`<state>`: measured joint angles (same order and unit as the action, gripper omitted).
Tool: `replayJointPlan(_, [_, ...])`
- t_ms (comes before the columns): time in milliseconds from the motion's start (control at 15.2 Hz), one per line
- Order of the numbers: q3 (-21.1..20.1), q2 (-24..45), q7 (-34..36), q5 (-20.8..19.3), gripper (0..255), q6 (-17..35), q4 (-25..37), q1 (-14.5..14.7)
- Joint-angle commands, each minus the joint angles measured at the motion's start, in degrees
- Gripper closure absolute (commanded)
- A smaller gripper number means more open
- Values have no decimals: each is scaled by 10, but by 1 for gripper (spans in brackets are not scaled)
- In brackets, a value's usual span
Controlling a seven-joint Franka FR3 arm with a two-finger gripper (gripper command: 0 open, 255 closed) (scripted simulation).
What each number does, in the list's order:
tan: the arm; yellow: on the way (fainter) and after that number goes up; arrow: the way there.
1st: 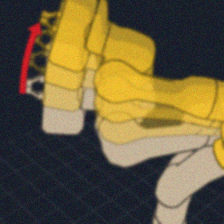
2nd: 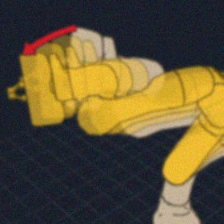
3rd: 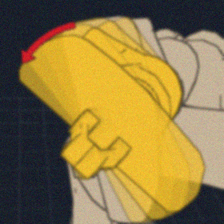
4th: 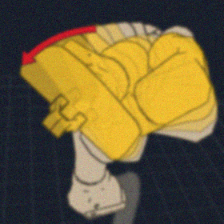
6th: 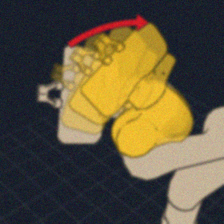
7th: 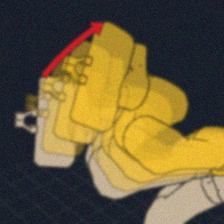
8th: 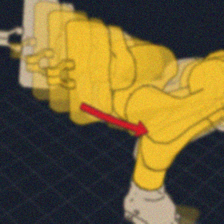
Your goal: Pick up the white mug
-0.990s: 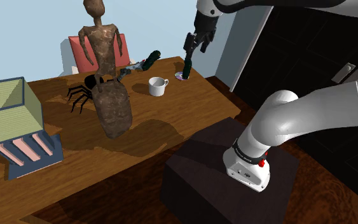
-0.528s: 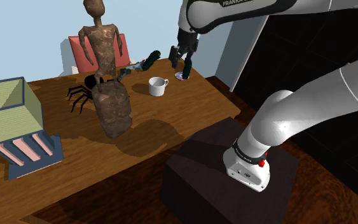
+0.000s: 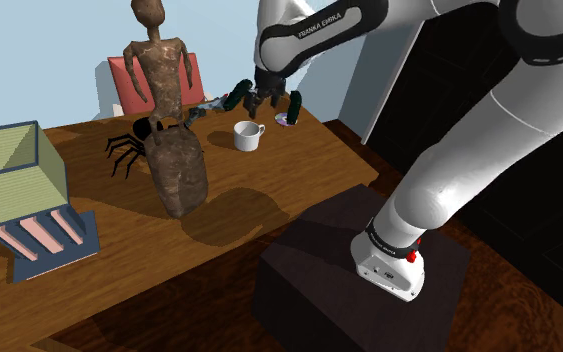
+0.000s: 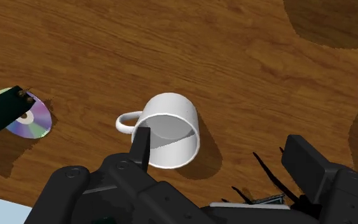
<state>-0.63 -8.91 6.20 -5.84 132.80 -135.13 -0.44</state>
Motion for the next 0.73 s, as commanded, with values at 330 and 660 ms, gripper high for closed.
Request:
replayJointPlan(330, [2, 157, 9, -13, 0, 75, 81, -3])
replayJointPlan(660, [5, 271, 16, -20, 0, 106, 163, -1])
